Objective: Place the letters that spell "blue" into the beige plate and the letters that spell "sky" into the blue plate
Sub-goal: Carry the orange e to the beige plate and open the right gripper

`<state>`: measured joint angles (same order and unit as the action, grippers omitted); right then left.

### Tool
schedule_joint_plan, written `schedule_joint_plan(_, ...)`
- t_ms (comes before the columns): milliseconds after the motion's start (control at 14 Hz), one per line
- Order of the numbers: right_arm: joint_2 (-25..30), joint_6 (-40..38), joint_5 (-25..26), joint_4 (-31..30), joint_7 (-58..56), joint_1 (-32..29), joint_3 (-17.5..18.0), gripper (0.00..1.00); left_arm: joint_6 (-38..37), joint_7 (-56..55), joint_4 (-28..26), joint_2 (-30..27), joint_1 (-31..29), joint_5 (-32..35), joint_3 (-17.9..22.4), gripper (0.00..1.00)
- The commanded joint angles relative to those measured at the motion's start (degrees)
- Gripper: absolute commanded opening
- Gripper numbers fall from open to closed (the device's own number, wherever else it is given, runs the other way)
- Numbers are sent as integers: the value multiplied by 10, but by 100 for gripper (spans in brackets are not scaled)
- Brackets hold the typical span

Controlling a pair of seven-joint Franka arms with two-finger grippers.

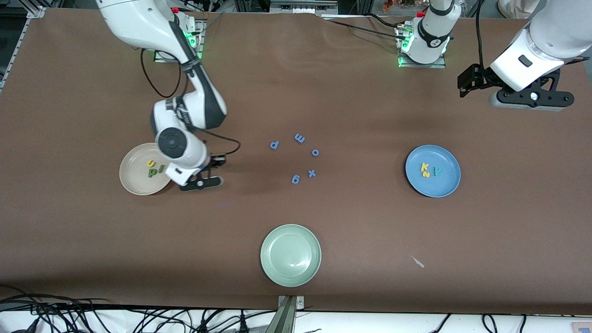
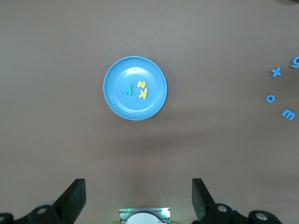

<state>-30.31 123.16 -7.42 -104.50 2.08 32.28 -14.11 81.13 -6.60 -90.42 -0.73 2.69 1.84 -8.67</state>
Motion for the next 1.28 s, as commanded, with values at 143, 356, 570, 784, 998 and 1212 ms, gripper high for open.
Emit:
schedule_joint_plan(143,11,-66,-10,-4,-149,-12,-81,22,-11,-50,6,8,-37,-40,-6,100)
schedule_joint_plan(356,8,-73,-10,-4,-194,-42,-95,25,-12,-53,7,9,-34,-37,-9,100)
schedule_joint_plan(570,3,-73,-12,-2,-192,-67,-94,100,-12,-54,10,9,-32,-37,-10,100)
schedule_joint_plan(784,10,-75,-12,6,-134,-54,-88,100,-13,-53,11,9,-32,-37,-11,100)
schedule_joint_plan(998,14,-165,-12,61,-73,-33,-89,100,-13,-53,12,9,-32,-37,-10,100)
schedule_joint_plan(1212,25,-276,-11,126,-50,-26,-89,100,-13,-53,15,9,-32,-37,-10,100)
